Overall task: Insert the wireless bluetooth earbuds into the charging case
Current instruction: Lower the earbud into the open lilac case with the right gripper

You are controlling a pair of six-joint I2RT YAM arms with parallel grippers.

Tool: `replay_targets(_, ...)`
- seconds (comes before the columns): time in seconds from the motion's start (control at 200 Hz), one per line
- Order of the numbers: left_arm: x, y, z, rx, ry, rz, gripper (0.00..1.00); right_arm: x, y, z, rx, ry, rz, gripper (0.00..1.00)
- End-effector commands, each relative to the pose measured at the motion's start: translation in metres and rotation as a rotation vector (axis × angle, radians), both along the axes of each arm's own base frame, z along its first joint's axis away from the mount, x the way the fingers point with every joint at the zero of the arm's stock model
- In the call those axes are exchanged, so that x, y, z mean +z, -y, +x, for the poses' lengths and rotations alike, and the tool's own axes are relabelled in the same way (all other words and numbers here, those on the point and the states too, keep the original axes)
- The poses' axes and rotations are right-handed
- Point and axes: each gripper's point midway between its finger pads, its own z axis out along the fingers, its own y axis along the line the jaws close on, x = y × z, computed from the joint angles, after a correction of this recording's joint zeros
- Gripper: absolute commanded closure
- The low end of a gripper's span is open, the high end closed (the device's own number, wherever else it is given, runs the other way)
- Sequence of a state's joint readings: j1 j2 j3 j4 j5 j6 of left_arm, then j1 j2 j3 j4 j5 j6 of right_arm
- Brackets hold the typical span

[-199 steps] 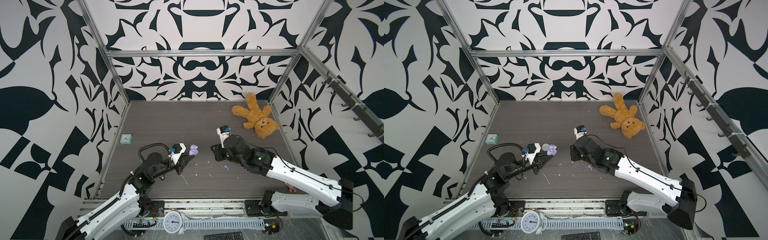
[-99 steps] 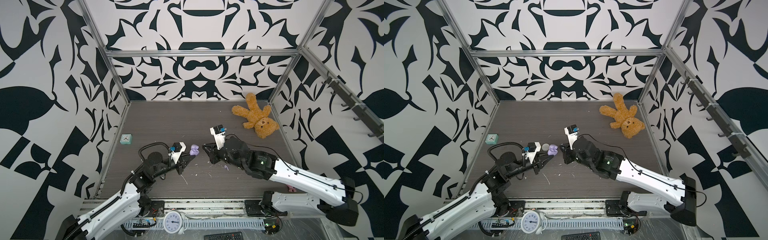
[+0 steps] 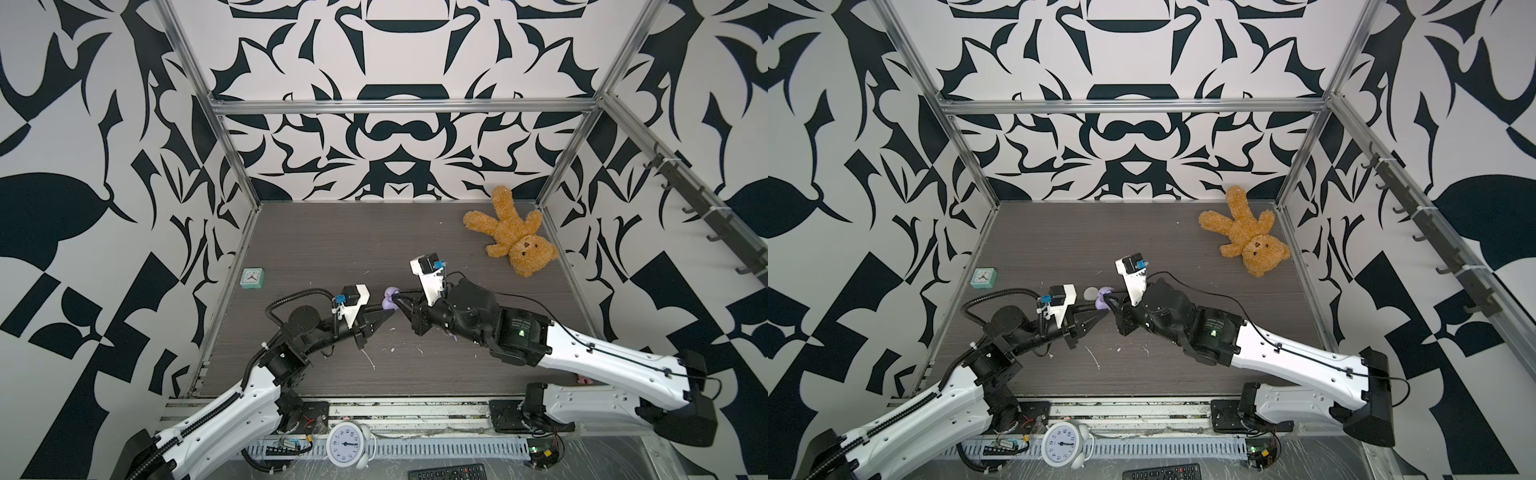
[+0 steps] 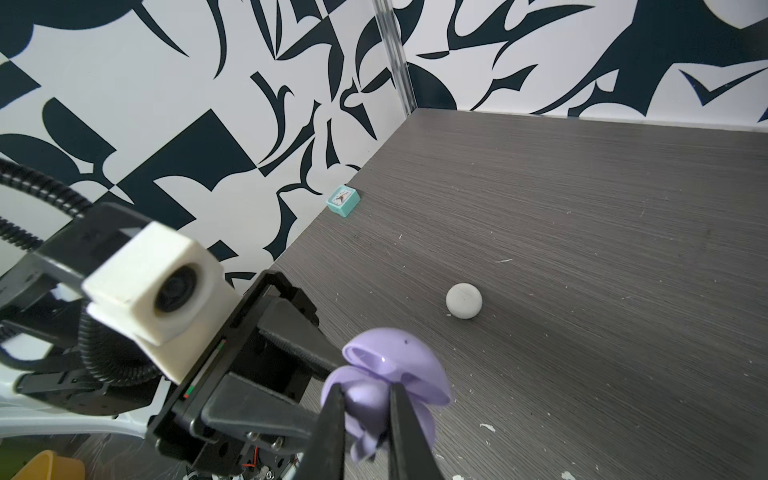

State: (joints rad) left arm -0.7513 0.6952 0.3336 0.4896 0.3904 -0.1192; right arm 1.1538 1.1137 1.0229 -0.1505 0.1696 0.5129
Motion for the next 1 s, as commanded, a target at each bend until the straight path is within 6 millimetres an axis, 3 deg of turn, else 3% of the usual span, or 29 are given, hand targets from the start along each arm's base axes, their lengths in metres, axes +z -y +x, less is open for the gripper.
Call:
replay_targets(0.0,0.008,0.001,-0.012,-0.055,0.053,-0.029,1.0,0.019,-0.002,-0.002,0.012,0.056,0.058,0.88)
replay_targets(0.995,0.013,-0.002,-0.016,-0.058,0.064,-0.073,1.0,0.004,-0.002,-0.006,0.003,0.061,0.045,0.89)
